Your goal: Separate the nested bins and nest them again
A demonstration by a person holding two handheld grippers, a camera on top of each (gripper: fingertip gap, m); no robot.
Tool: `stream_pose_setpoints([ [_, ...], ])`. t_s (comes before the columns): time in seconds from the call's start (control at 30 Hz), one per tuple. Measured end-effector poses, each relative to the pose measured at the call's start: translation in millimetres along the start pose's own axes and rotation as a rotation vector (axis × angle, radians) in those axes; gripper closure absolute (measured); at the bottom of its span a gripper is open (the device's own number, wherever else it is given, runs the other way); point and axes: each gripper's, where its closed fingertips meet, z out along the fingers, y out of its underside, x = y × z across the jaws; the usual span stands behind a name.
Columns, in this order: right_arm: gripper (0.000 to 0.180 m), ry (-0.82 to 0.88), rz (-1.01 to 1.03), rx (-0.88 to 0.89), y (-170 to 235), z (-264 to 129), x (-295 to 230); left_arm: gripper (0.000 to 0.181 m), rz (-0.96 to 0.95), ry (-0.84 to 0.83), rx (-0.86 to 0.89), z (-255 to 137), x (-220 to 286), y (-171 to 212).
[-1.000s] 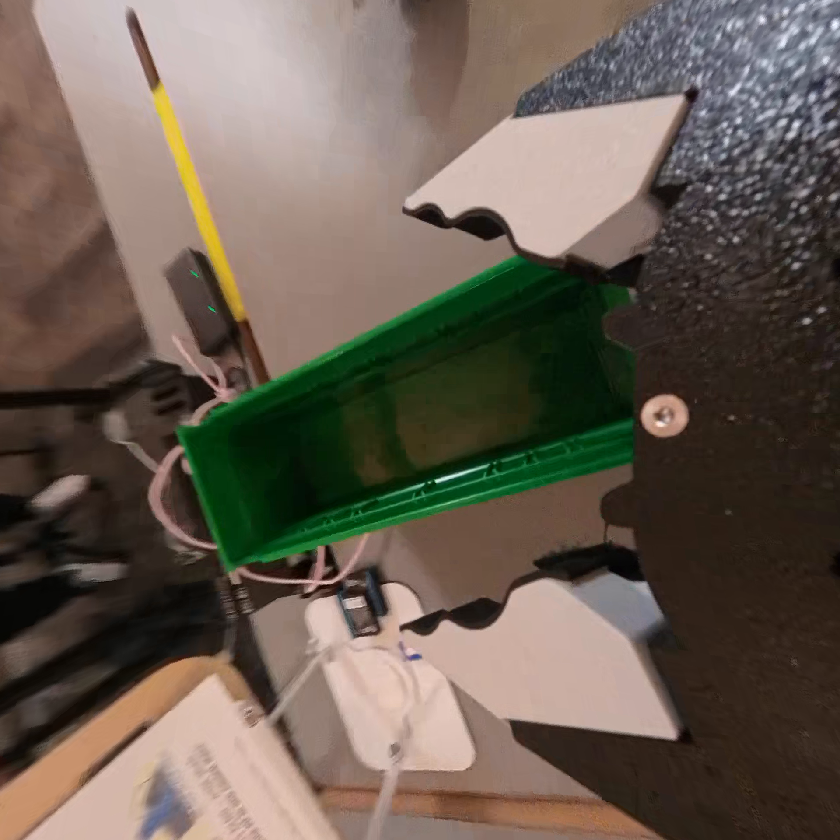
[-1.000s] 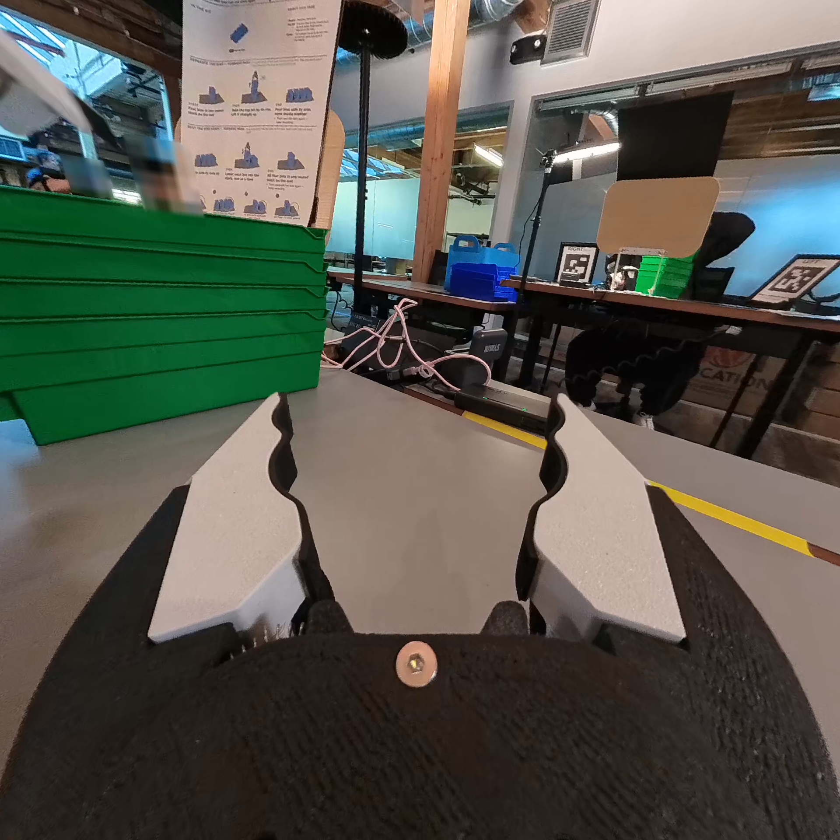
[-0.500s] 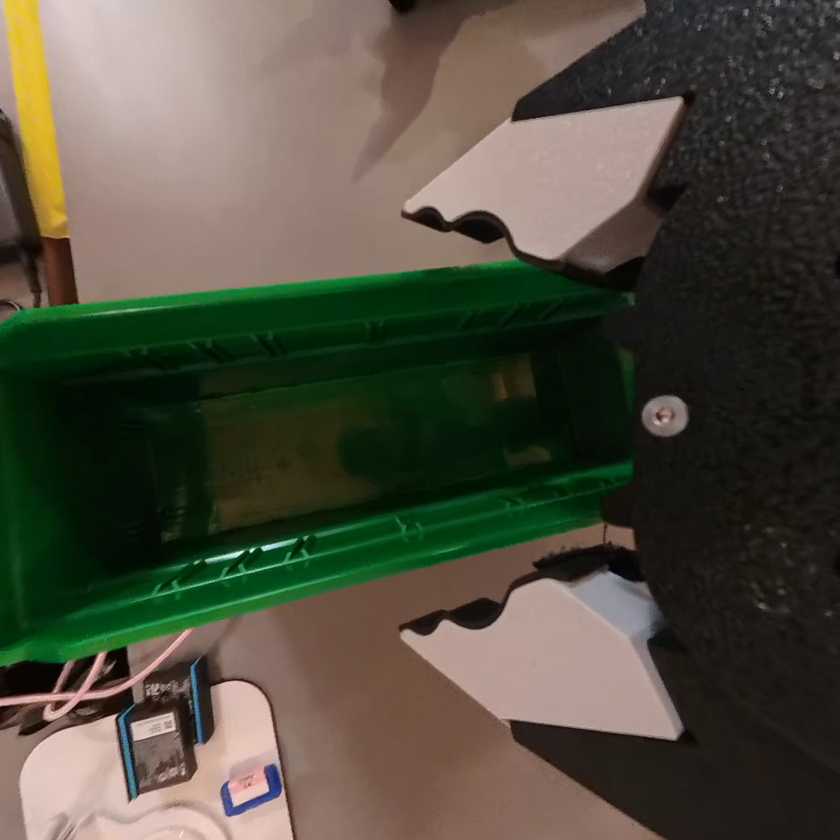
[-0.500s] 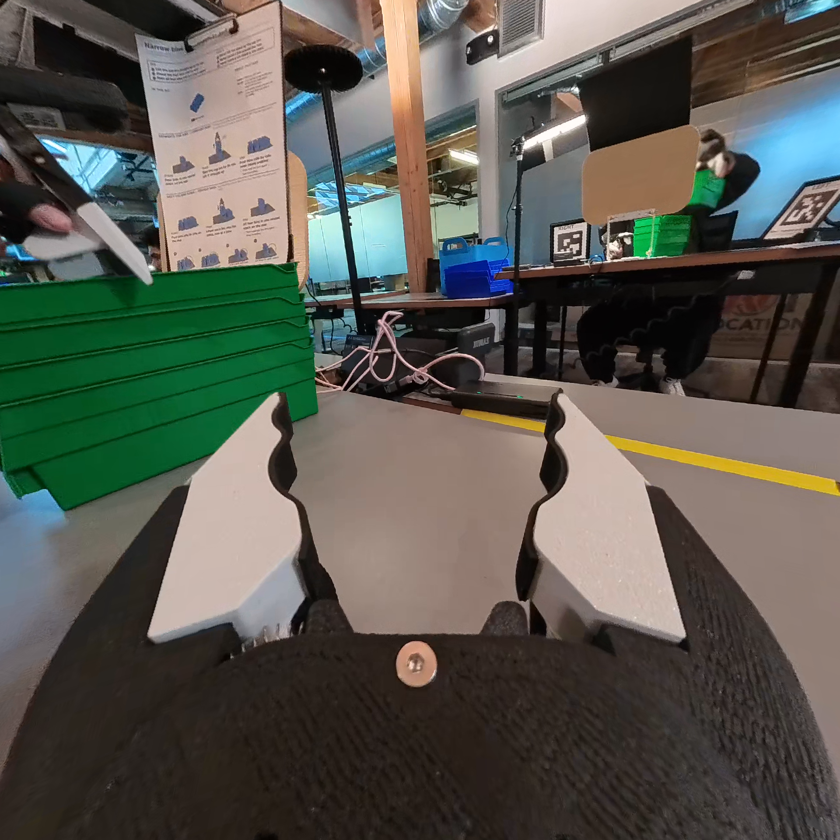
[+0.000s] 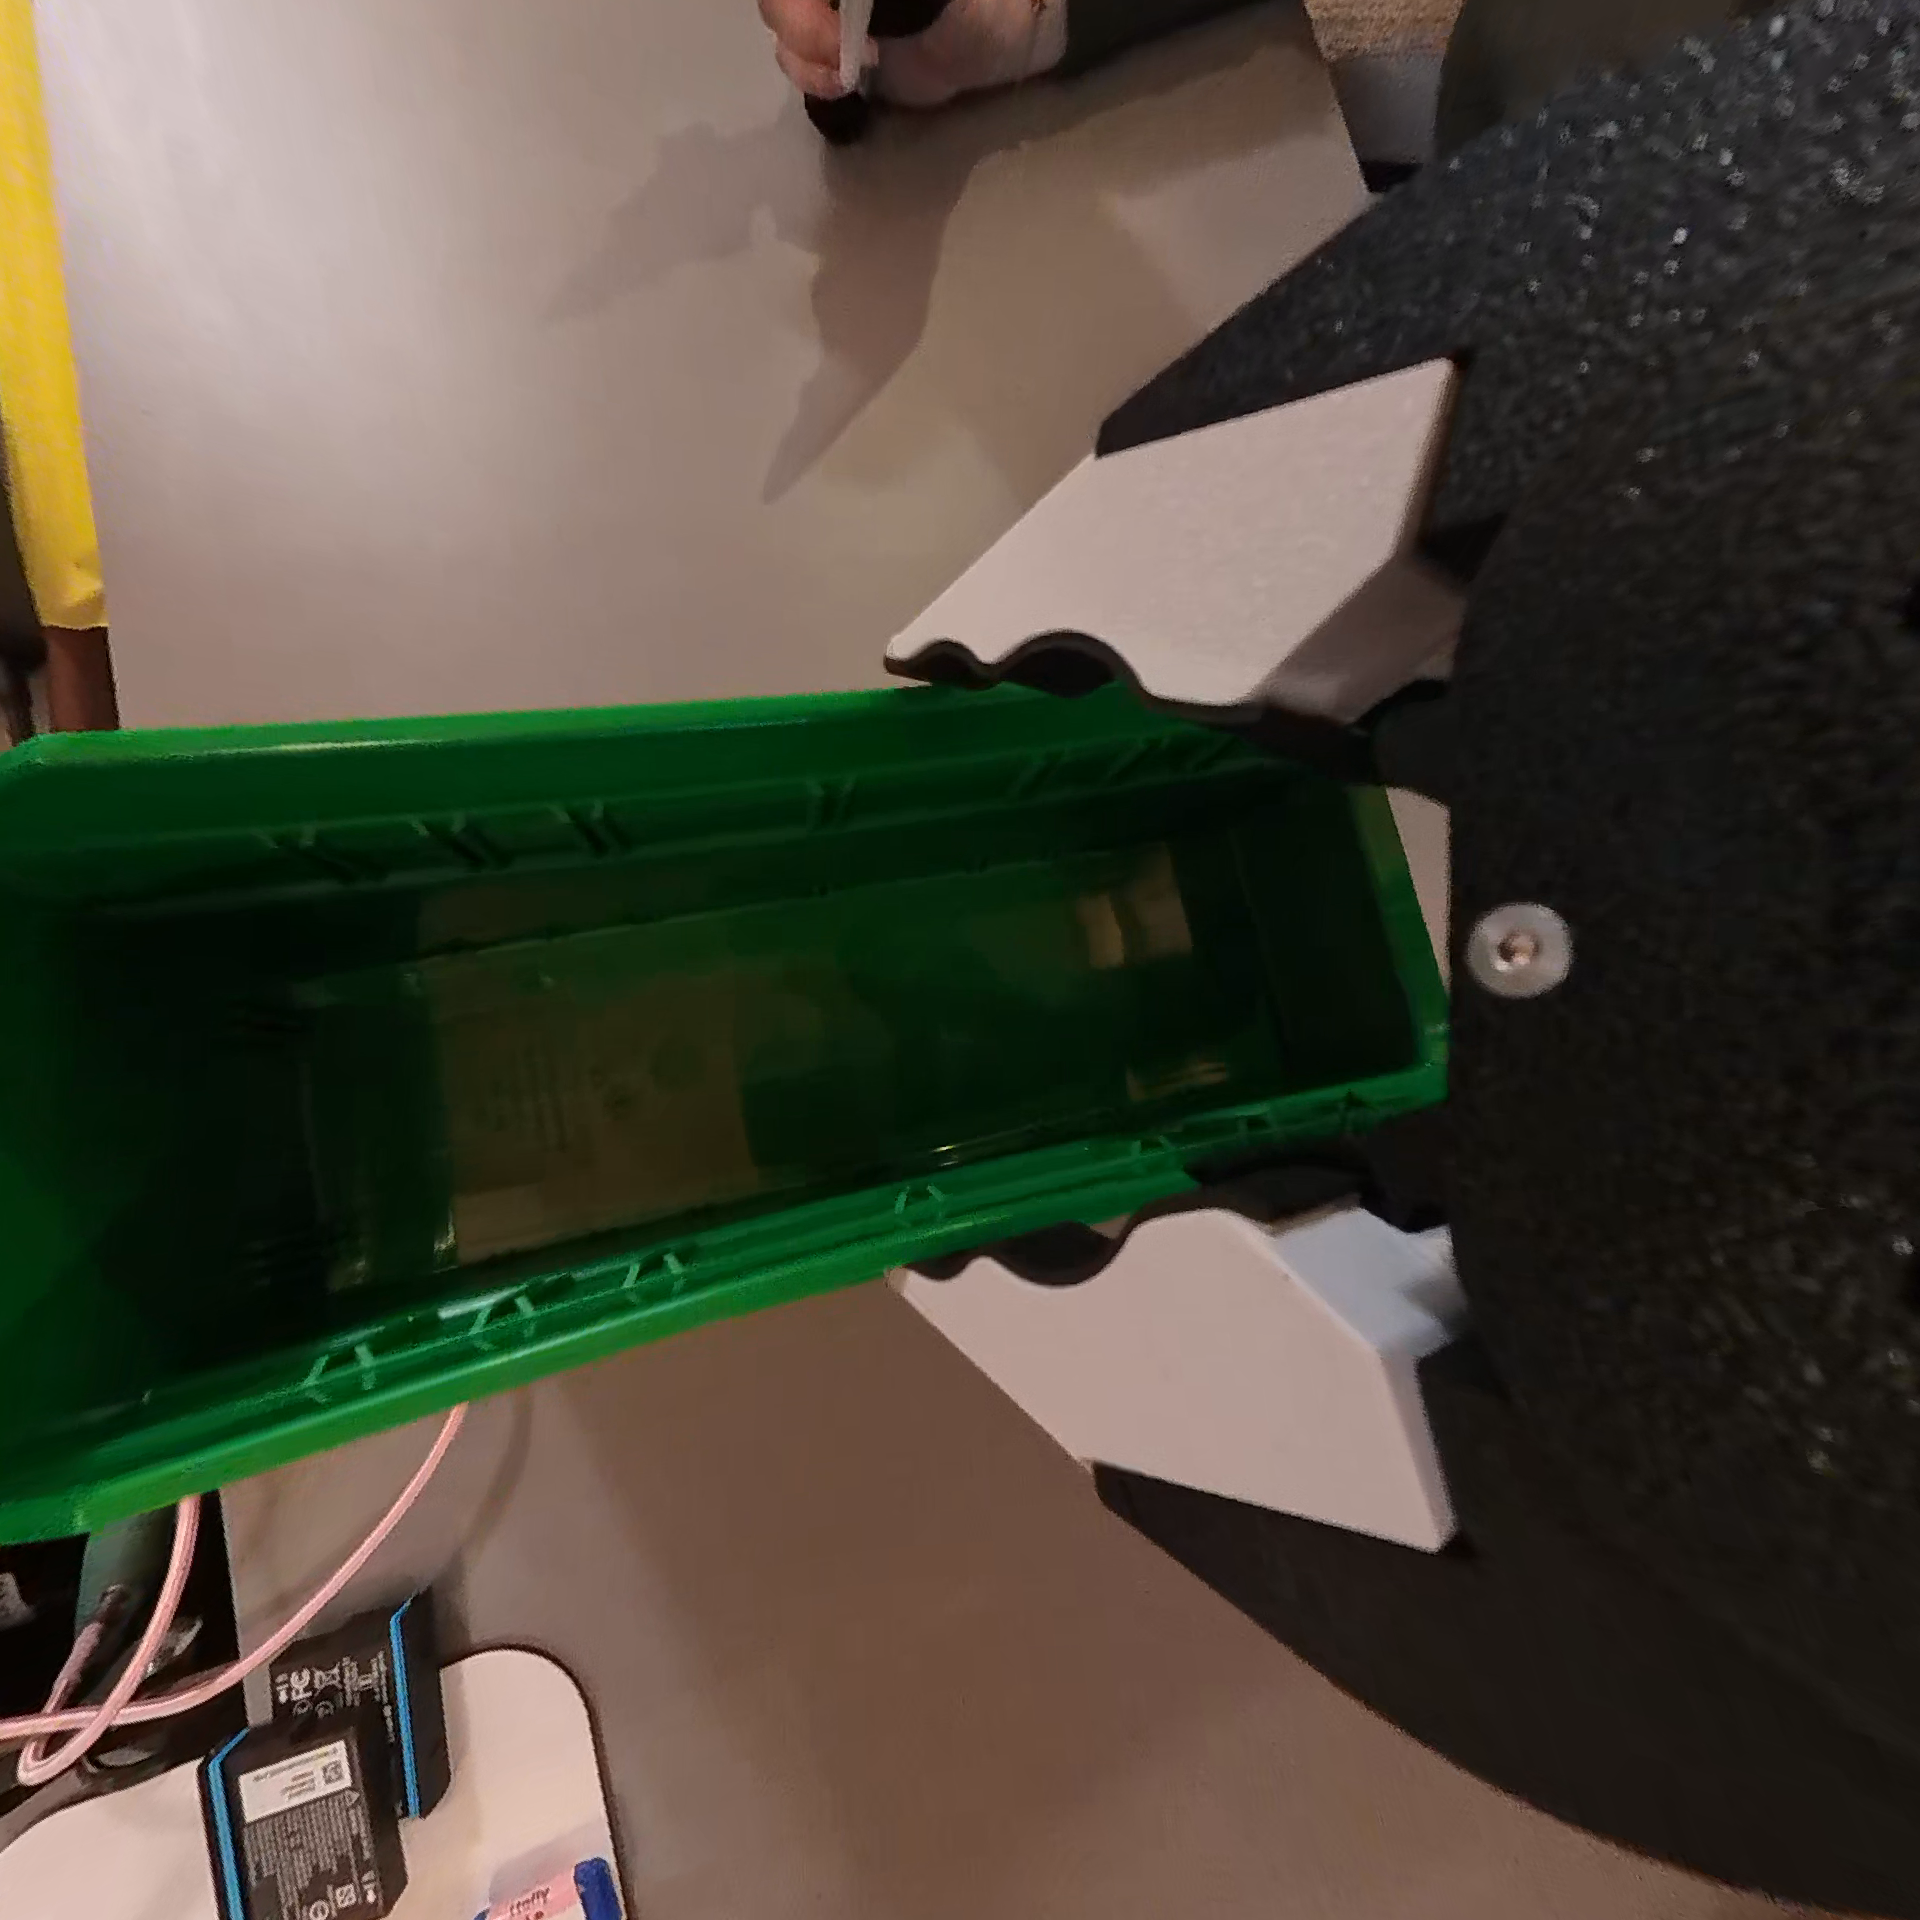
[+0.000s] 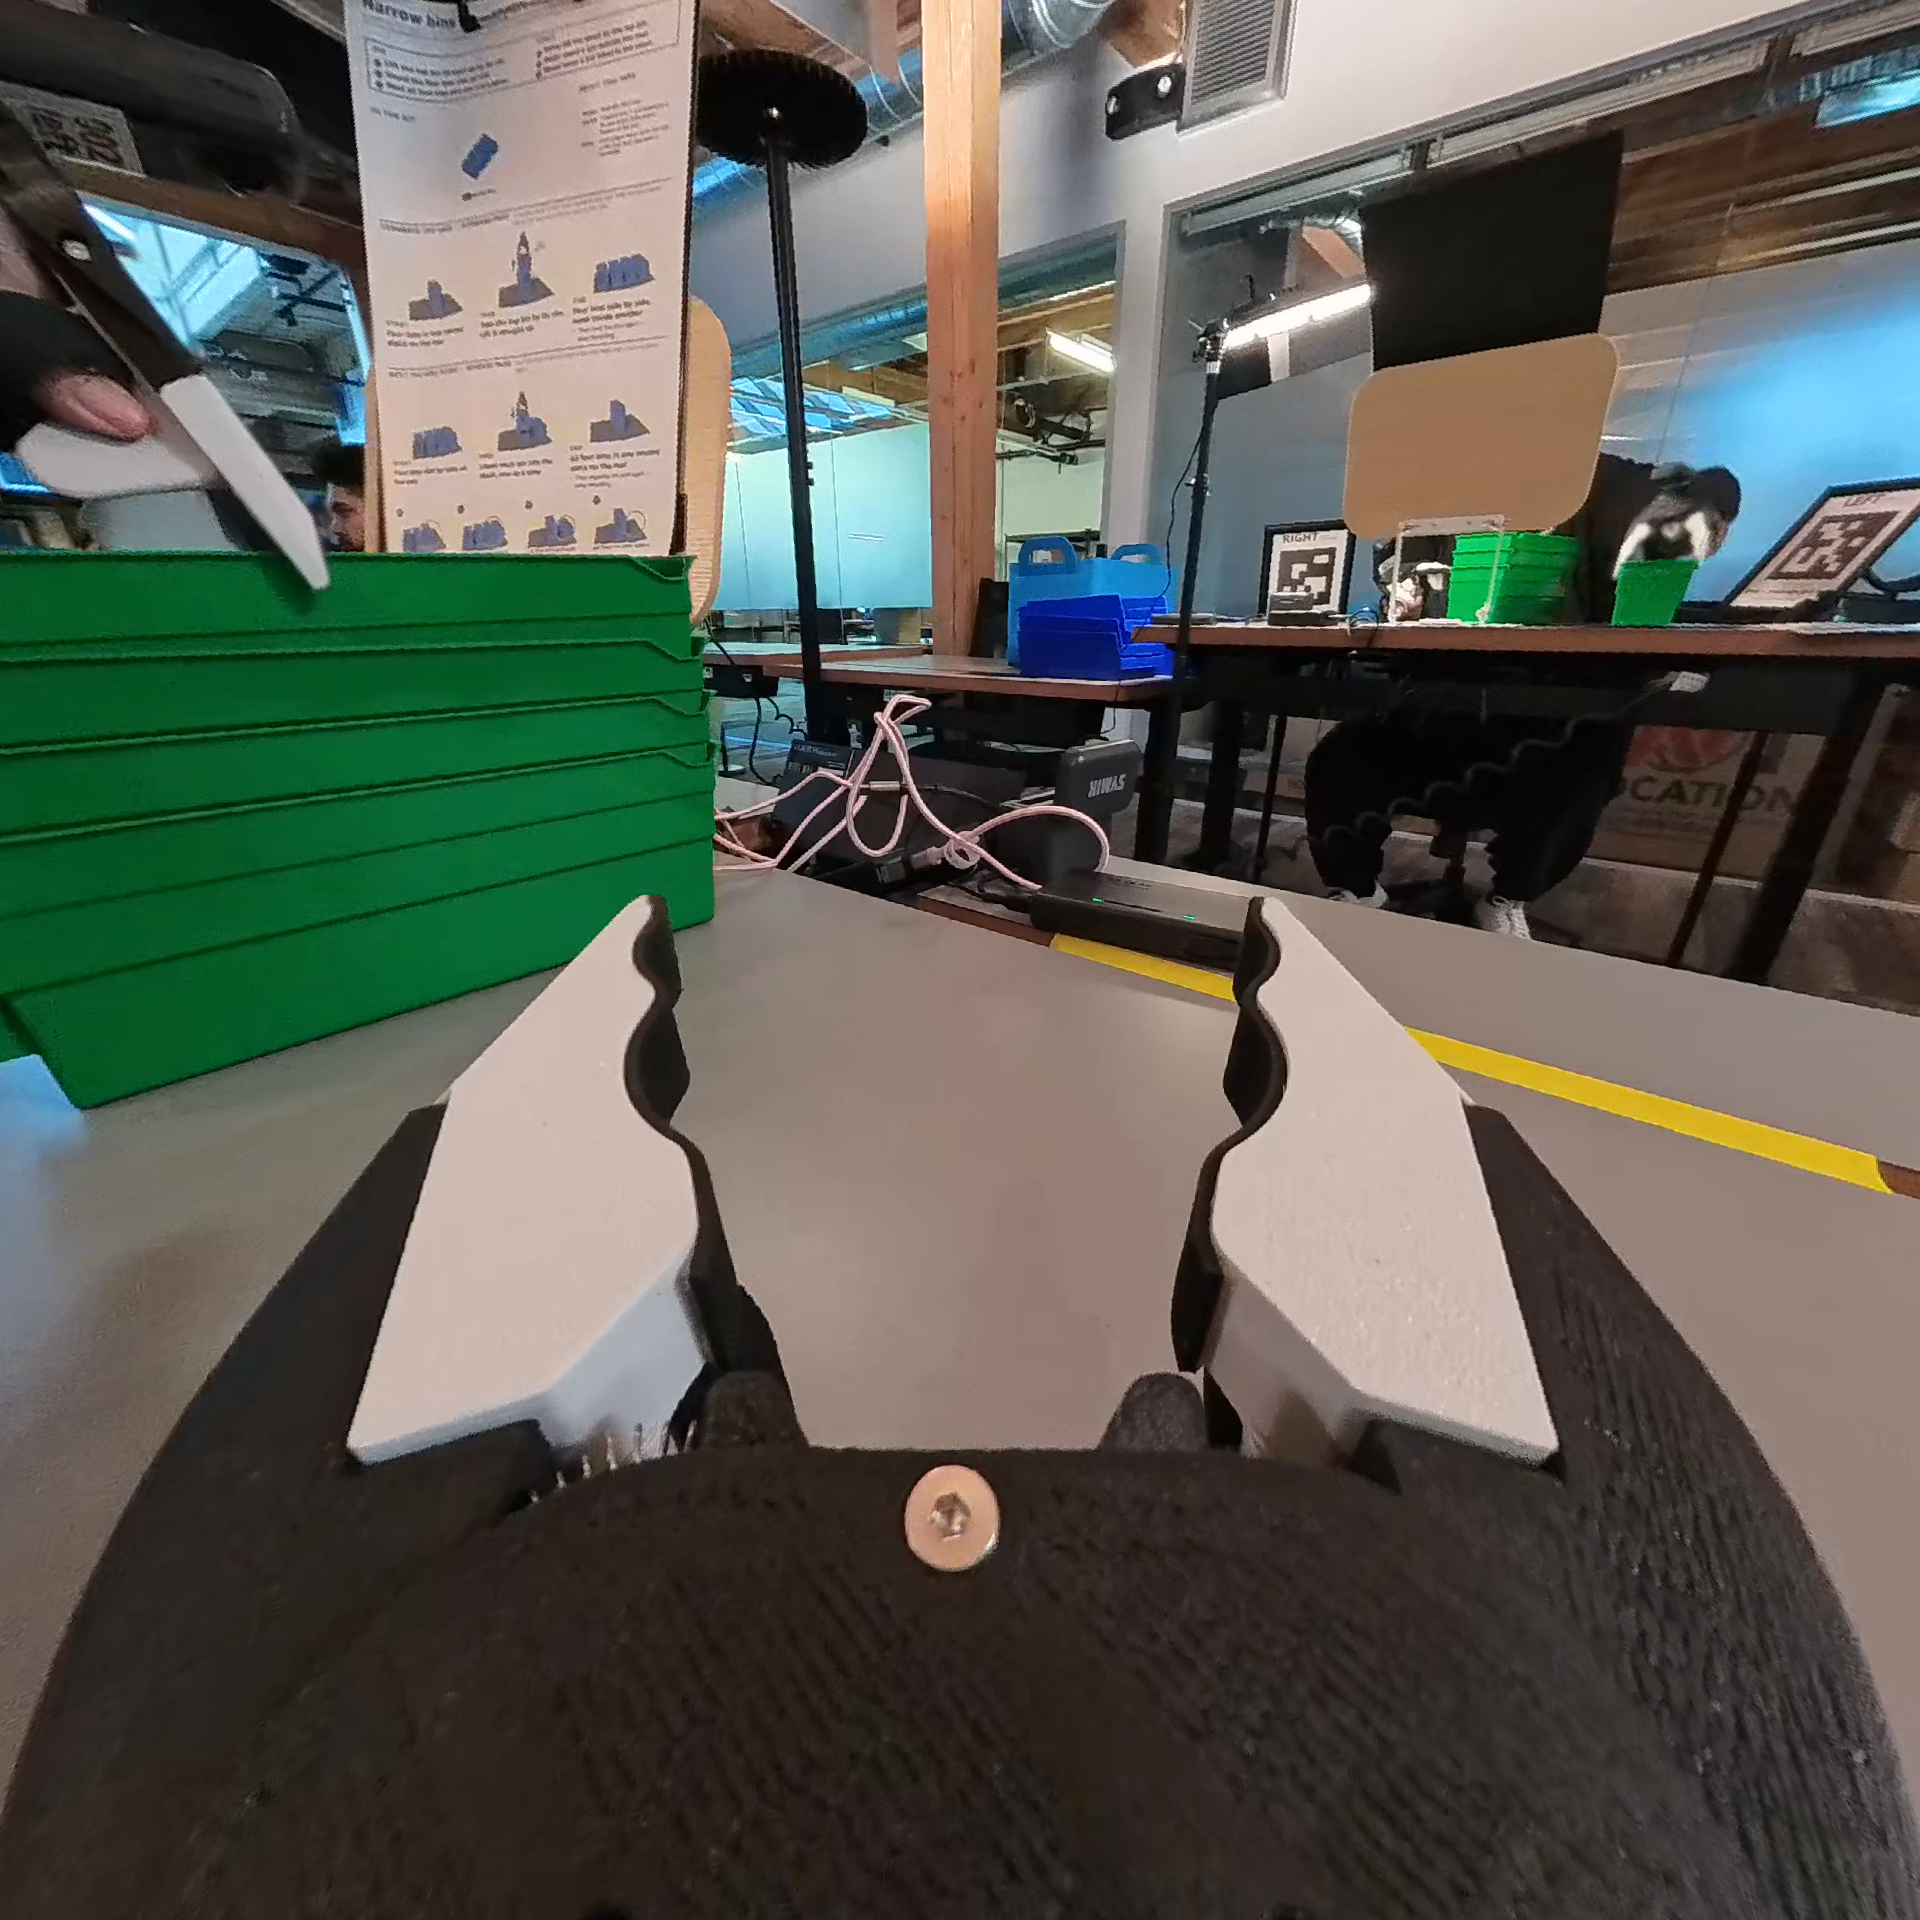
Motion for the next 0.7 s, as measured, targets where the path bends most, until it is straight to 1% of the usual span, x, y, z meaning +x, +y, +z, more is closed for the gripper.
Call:
stream_pose_setpoints([
  [0.07,0.073,0.002,0.005,0.001,0.0,-0.1,0.7,0.081,0.017,0.009,0.001,-1.8,0.7,1.4],
  [0.23,0.074,0.002,0.005,0.0,0.0,-0.1,0.8,0.084,0.039,0.008,0.041,-16.2,0.2,-1.2],
  [0.33,0.074,0.004,0.009,0.0,0.0,-0.2,1.5,0.083,0.036,0.018,0.125,-42.6,3.2,-16.0],
  [0.47,0.074,0.024,0.014,0.003,-0.4,-0.7,5.8,0.082,0.067,-0.024,0.186,-80.6,11.9,-33.7],
  [0.6,0.076,0.123,-0.083,0.018,-7.8,-7.4,24.7,0.083,0.157,-0.025,0.244,-108.3,53.0,-55.0],
  [0.7,0.076,0.163,-0.138,0.032,-17.9,-27.2,38.1,0.082,0.233,0.027,0.29,-115.5,100.4,-68.9],
])
